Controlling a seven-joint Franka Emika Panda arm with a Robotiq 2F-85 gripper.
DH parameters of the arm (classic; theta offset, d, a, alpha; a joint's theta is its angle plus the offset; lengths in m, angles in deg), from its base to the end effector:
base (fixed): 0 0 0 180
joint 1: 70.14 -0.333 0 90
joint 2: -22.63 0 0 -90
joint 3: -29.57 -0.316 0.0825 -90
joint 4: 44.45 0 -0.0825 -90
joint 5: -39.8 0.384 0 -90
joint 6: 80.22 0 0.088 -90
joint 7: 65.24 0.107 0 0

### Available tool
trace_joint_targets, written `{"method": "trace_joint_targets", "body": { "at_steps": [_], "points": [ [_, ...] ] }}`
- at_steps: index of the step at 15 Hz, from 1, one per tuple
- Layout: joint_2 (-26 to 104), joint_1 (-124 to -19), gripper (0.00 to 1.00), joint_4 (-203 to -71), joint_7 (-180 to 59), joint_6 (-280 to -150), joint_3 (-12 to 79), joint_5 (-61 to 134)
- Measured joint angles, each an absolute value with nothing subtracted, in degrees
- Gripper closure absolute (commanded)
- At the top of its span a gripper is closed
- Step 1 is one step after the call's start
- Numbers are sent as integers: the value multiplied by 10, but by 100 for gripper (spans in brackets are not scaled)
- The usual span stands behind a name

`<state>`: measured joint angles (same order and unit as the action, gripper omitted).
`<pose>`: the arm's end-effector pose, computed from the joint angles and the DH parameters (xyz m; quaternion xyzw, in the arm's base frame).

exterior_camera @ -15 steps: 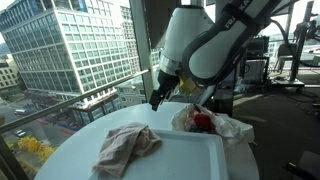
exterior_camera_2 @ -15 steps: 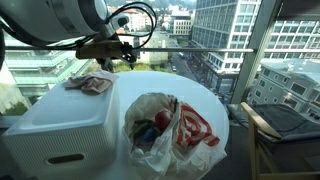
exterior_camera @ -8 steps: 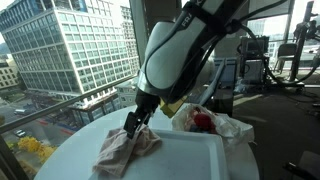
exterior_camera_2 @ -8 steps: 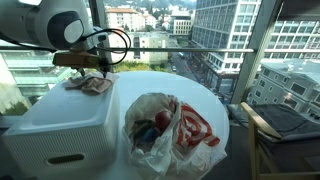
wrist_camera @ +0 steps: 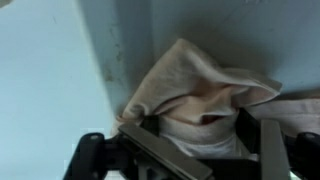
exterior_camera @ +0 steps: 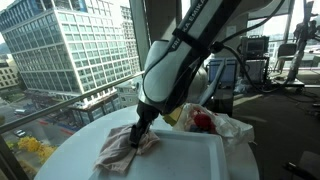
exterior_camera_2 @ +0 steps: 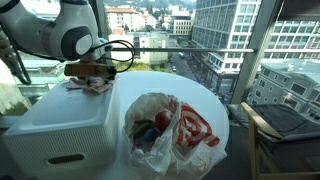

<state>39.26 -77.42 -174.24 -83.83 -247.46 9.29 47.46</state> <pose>0.5115 0.2549 0.2780 -0.9288 -0.3118 -0.1795 0.0885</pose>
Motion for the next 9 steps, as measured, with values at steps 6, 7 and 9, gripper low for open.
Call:
{"method": "trace_joint_targets", "body": {
  "at_steps": [6, 7, 9],
  "points": [
    [392, -735, 92, -1737, -865, -2468, 55, 498],
    [390, -725, 98, -1736, -871, -2462, 46, 512],
    [381, -702, 95, -1730, -883, -2444, 27, 543]
  ]
}}
